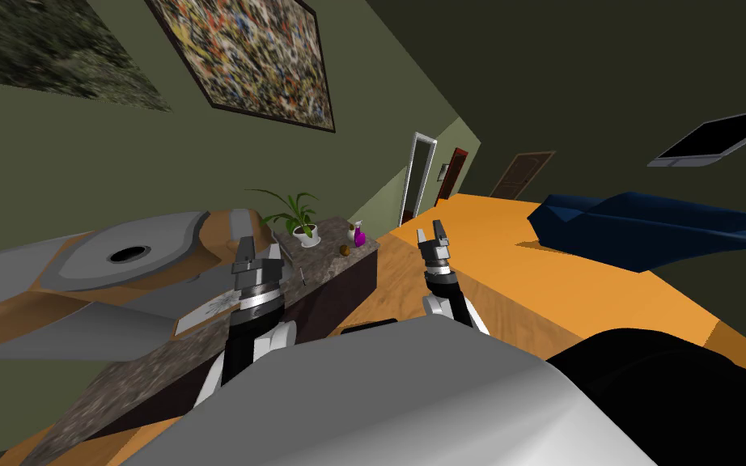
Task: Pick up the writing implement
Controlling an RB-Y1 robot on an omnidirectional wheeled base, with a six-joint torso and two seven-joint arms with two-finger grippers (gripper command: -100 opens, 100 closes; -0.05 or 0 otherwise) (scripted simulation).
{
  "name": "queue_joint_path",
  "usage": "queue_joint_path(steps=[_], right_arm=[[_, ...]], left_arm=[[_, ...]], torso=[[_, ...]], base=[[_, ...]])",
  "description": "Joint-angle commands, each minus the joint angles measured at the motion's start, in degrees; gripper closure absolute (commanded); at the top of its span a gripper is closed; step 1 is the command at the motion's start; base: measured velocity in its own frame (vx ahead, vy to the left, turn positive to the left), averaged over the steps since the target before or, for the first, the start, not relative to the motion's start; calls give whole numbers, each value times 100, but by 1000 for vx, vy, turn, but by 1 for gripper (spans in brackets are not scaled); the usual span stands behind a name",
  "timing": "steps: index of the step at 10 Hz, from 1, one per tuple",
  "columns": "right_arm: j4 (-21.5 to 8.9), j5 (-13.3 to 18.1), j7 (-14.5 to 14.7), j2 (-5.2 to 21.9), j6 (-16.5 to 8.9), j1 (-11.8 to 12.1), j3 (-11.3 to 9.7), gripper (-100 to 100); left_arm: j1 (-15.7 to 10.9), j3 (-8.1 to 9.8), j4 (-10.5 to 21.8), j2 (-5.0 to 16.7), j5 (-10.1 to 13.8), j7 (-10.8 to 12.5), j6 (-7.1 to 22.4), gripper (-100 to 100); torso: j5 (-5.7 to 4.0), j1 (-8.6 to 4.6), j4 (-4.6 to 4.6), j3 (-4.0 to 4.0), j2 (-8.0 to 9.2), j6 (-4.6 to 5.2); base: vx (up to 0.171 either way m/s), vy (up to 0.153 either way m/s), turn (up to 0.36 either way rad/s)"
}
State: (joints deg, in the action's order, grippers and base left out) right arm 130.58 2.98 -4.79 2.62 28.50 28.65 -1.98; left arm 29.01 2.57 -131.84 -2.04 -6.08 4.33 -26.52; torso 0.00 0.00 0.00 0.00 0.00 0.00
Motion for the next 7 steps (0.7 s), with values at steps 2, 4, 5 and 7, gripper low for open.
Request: queue_joint_path(steps=[2, 4, 5, 7], right_arm=[[0, 0, 0, 0, 0, 0, 0, 0], [0, 0, 0, 0, 0, 0, 0, 0], [0, 0, 0, 0, 0, 0, 0, 0], [0, 0, 0, -1, 0, 0, -1, 0]], left_arm=[[104, 69, 33, 426, 147, -16, 101, -100], [172, 114, 54, 652, 244, -26, 167, -100], [255, 169, 81, 864, 361, -39, 248, -100], [460, 303, 146, 1226, 652, -70, 450, -100]], torso=[[0, -3, 0, 1, 2, 0], [-2, -11, 1, 3, 6, 0], [-2, -10, 1, 4, 6, 0], [-4, -18, 2, 6, 10, 0]], base=[[-8, -21, -17], [-15, -33, -17], [-19, -35, -22], [-29, -61, -38]])
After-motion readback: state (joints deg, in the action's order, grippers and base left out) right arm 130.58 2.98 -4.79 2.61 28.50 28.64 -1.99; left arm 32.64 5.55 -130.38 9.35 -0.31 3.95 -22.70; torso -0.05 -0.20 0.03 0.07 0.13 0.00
